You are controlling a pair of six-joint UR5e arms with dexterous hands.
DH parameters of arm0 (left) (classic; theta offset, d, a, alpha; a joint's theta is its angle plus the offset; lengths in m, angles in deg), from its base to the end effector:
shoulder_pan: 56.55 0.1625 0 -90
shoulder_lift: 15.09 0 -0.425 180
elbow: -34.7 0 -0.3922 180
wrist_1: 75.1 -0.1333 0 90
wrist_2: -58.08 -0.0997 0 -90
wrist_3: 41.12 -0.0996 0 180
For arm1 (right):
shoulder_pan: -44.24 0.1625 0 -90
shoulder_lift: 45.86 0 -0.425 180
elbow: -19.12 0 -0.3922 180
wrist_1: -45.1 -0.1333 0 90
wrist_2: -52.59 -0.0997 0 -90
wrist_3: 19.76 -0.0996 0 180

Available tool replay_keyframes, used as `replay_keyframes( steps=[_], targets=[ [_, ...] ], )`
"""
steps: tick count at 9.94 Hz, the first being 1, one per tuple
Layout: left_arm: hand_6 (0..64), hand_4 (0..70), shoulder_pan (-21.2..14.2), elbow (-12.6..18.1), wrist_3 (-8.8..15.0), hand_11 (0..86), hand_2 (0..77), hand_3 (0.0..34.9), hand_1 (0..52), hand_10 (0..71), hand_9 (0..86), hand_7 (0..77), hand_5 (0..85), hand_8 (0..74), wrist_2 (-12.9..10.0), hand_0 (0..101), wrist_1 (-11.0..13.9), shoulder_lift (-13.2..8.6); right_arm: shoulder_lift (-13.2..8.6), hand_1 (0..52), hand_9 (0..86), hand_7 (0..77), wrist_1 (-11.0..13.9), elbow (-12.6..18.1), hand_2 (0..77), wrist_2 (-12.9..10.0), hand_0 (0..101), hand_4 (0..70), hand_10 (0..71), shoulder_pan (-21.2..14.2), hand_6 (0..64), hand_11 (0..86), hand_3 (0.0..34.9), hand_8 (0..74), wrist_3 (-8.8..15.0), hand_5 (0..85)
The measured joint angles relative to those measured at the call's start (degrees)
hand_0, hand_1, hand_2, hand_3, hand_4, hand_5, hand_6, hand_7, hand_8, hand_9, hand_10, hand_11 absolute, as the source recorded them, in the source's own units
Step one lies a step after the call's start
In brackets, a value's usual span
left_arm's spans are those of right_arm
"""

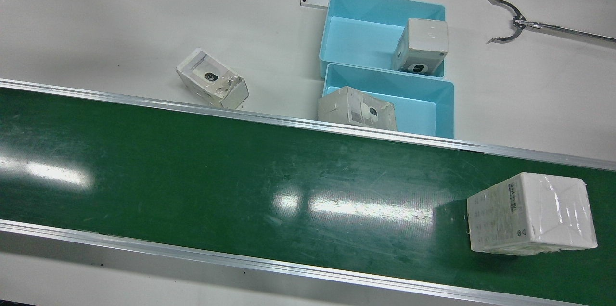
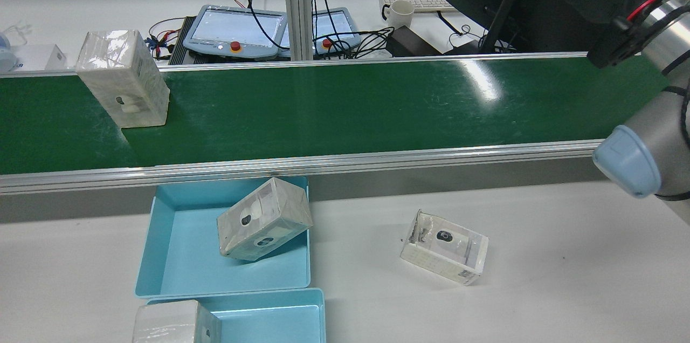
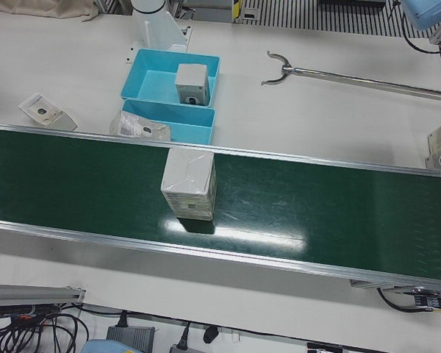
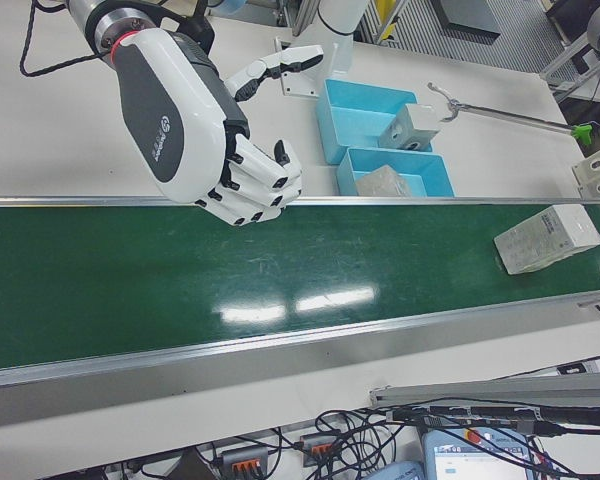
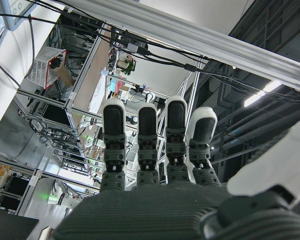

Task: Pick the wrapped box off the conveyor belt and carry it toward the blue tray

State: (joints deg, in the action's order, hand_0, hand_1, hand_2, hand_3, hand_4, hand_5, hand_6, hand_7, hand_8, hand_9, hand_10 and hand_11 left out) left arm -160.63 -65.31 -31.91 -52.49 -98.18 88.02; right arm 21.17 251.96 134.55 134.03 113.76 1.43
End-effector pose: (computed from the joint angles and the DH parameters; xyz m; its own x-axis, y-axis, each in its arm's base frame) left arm -0.2293 -0.5100 0.5221 -0.9808 -0.1117 0.1598 -0.1589 -0.0174 -0.9871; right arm -0.0552 -0.5712 0.3171 -0.9553 0.0773 0.2853 -0.2326 0.3989 -0.8870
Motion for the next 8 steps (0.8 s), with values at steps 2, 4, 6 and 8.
replay_keyframes(
  steps=[2,4,6,8],
  targets=[
    [0.0,0.0,0.0,0.0,0.0,0.0,1.1,0.0,0.0,0.0,0.5,0.5,0.5,0.5,0.0,0,0.0,0.0,0.4,1.6,41.5,38.2,-0.7,-0.3,12.5,0.0,27,30.0,29.5,-0.4,22.9,44.2,3.1,22.9,-0.6,50.2],
    [0.0,0.0,0.0,0.0,0.0,0.0,0.5,0.0,0.0,0.5,0.5,0.5,0.5,0.5,0.0,0,0.0,0.0,0.6,1.6,23.5,20.2,-1.7,-0.9,10.9,0.0,26,22.9,6.0,-0.8,4.4,27.8,0.4,0.0,-0.8,26.2],
    [0.0,0.0,0.0,0.0,0.0,0.0,1.1,0.0,0.0,0.5,0.5,0.5,0.5,0.5,0.0,0,0.0,0.0,0.7,5.4,1.6,1.1,-2.2,-1.3,8.7,0.1,26,24.0,4.9,-1.3,2.2,3.8,0.0,0.0,-1.6,7.6],
    [0.0,0.0,0.0,0.0,0.0,0.0,1.1,0.0,0.0,0.5,0.5,0.5,0.5,0.5,0.0,0,0.0,0.0,1.9,4.9,1.6,0.5,-2.3,-1.1,9.3,0.3,27,23.5,2.7,-1.3,0.5,3.3,0.0,0.0,-3.4,6.5]
  ],
)
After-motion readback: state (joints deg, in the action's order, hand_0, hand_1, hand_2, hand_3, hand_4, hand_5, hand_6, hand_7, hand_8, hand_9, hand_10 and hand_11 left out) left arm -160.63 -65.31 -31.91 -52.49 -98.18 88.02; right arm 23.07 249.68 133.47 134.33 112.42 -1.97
